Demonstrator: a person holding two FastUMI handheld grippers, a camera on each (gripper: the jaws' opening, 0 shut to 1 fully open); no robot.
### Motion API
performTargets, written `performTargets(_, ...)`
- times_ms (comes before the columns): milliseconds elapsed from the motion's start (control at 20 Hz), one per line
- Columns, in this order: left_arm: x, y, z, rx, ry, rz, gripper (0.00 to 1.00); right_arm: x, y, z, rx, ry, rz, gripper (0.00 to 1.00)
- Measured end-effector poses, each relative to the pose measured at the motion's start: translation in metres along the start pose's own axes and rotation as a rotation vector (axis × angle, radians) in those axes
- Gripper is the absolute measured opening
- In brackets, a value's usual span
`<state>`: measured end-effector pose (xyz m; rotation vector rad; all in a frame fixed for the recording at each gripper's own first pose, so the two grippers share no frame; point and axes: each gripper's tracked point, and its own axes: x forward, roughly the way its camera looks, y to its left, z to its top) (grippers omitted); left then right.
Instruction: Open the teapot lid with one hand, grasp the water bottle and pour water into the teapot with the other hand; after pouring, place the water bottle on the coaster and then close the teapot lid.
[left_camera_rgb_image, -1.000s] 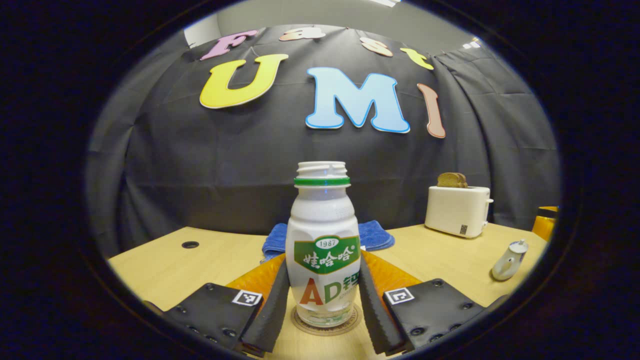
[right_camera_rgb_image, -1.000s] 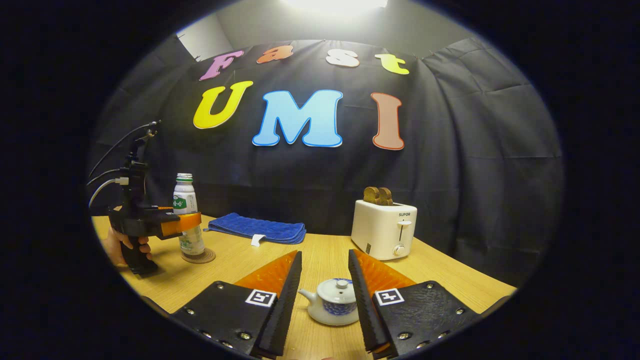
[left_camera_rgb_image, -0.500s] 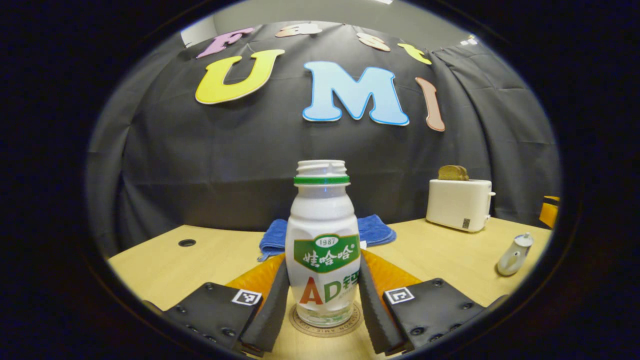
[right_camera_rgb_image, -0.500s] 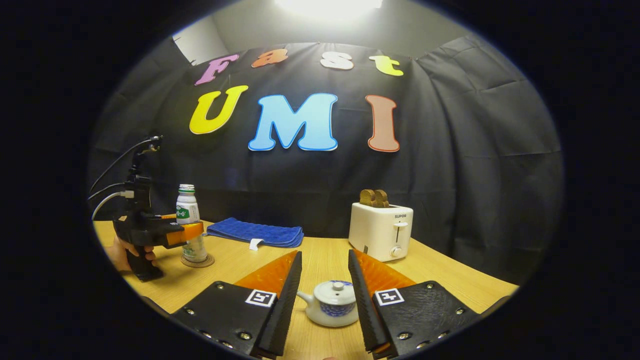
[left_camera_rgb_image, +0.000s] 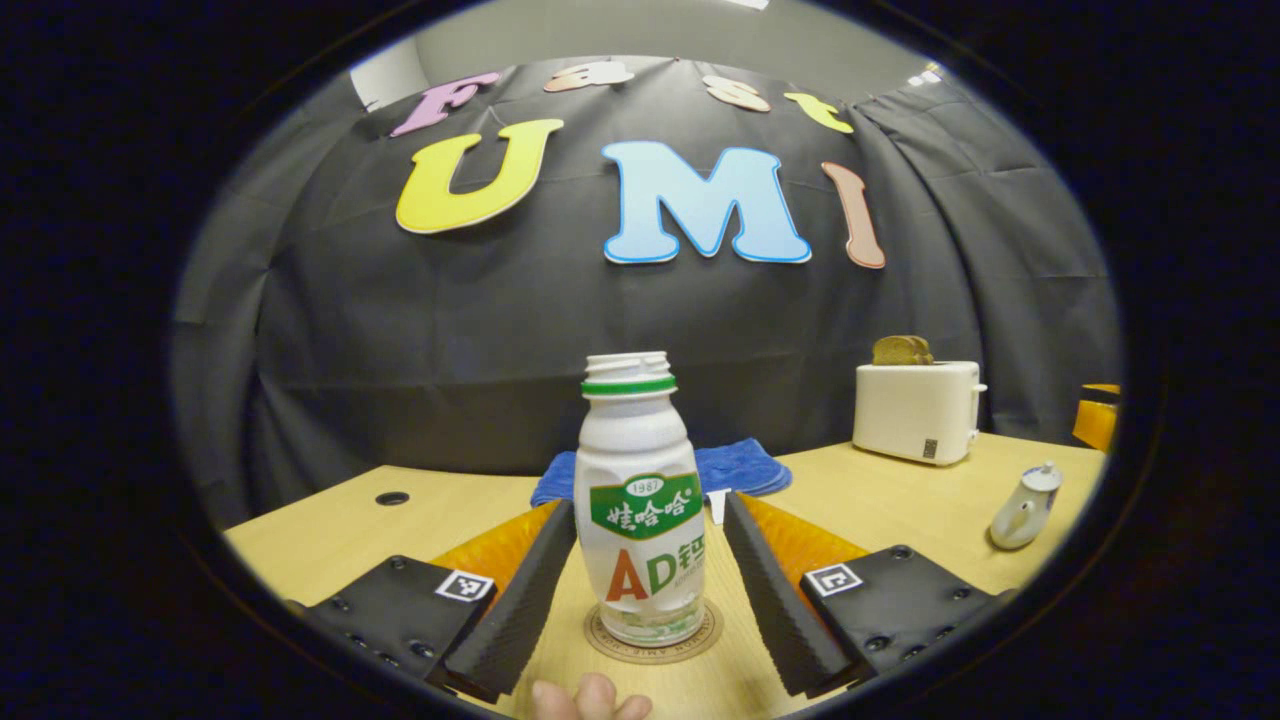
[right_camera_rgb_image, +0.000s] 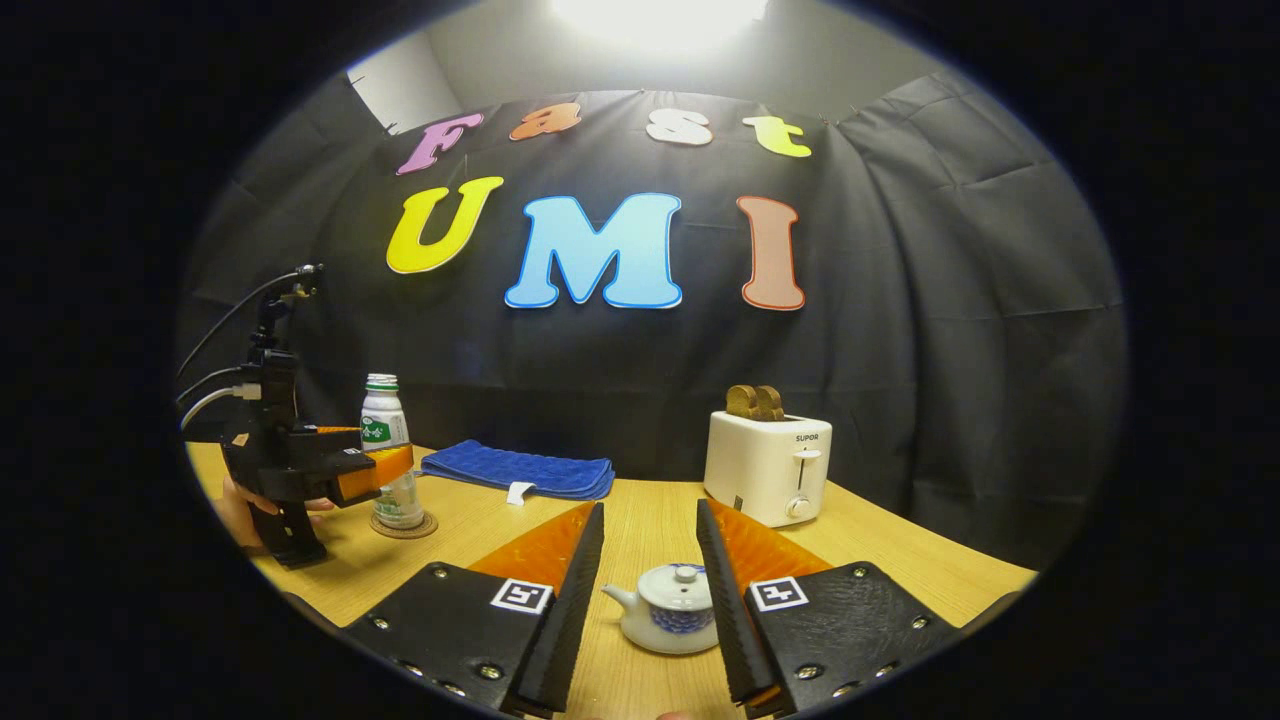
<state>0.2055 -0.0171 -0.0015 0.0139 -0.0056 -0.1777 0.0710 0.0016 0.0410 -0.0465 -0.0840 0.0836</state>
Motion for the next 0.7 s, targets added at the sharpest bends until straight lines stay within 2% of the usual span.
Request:
performTargets(200, -0.019, 0.007, 0.002, 0.001, 0.004, 0.034, 1.0, -0.007, 0.006, 0.002, -0.022, -0.012, 0.005, 0.58)
performTargets(350, -0.065, -0.005, 0.012, -0.021, 0.004, 0.025, 0.98, -0.033, 0.022, -0.009, 0.01, 0.032, 0.027, 0.58)
performTargets(400, -0.088, -0.012, 0.014, -0.024, 0.005, 0.029, 1.0, -0.046, 0.03, -0.007, 0.032, 0.032, 0.03, 0.57)
performTargets(450, -0.113, -0.018, 0.014, -0.02, 0.01, 0.04, 0.98, -0.058, 0.037, -0.005, 0.047, 0.029, 0.032, 0.6)
performTargets(500, -0.147, -0.032, 0.012, -0.01, -0.003, 0.045, 1.0, -0.074, 0.055, -0.005, 0.074, 0.03, 0.053, 0.68)
performTargets(550, -0.177, -0.052, 0.004, 0.006, -0.015, 0.029, 1.0, -0.088, 0.078, 0.0, 0.109, 0.01, 0.085, 0.9)
performTargets(600, -0.199, -0.067, -0.002, 0.011, -0.027, 0.013, 1.0, -0.093, 0.084, 0.0, 0.103, 0.002, 0.078, 0.97)
performTargets(700, -0.223, -0.075, 0.004, -0.026, -0.048, 0.007, 1.0, -0.097, 0.082, -0.007, 0.034, -0.013, 0.02, 0.97)
